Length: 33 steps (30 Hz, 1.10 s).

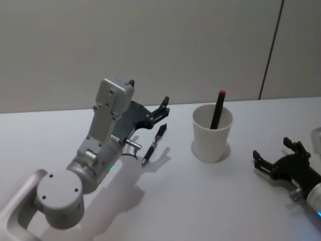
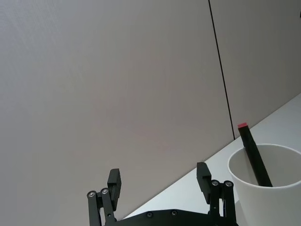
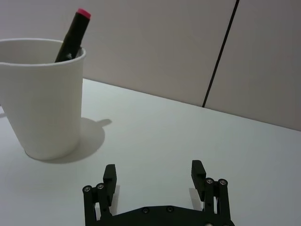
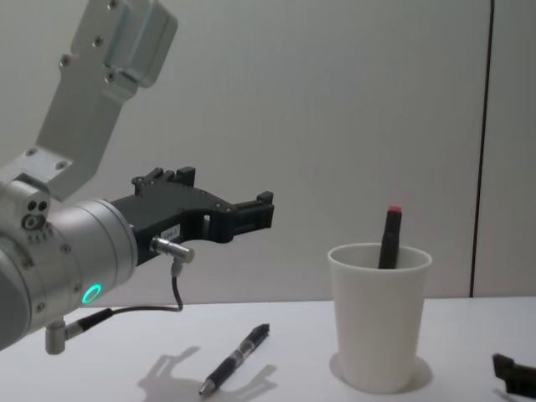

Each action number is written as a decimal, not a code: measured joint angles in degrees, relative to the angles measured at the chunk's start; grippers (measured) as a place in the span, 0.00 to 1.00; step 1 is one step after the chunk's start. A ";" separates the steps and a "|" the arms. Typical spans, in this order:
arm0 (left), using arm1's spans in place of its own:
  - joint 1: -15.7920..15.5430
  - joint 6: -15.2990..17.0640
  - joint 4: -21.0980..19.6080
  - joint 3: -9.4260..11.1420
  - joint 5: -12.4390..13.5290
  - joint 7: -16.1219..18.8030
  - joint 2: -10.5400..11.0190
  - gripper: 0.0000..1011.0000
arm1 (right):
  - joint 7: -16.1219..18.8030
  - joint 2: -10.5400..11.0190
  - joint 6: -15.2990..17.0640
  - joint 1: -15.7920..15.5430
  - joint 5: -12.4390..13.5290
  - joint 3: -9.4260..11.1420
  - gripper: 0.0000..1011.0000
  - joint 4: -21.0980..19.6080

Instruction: Place the pen into the pen holder.

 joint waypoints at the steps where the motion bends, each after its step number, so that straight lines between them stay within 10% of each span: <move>1: 0.00 0.00 0.00 0.00 0.00 0.00 0.00 0.99 | -0.16 0.08 0.00 -0.14 -0.48 0.00 0.99 0.29; 16: 0.00 0.00 0.00 0.00 0.01 0.00 0.01 0.99 | -0.73 0.98 -1.93 -1.93 -1.04 0.35 0.99 -0.59; 33: 0.00 -0.01 0.00 0.00 0.01 0.01 0.00 0.99 | -0.09 2.46 -9.14 -3.56 5.01 2.40 0.99 -7.72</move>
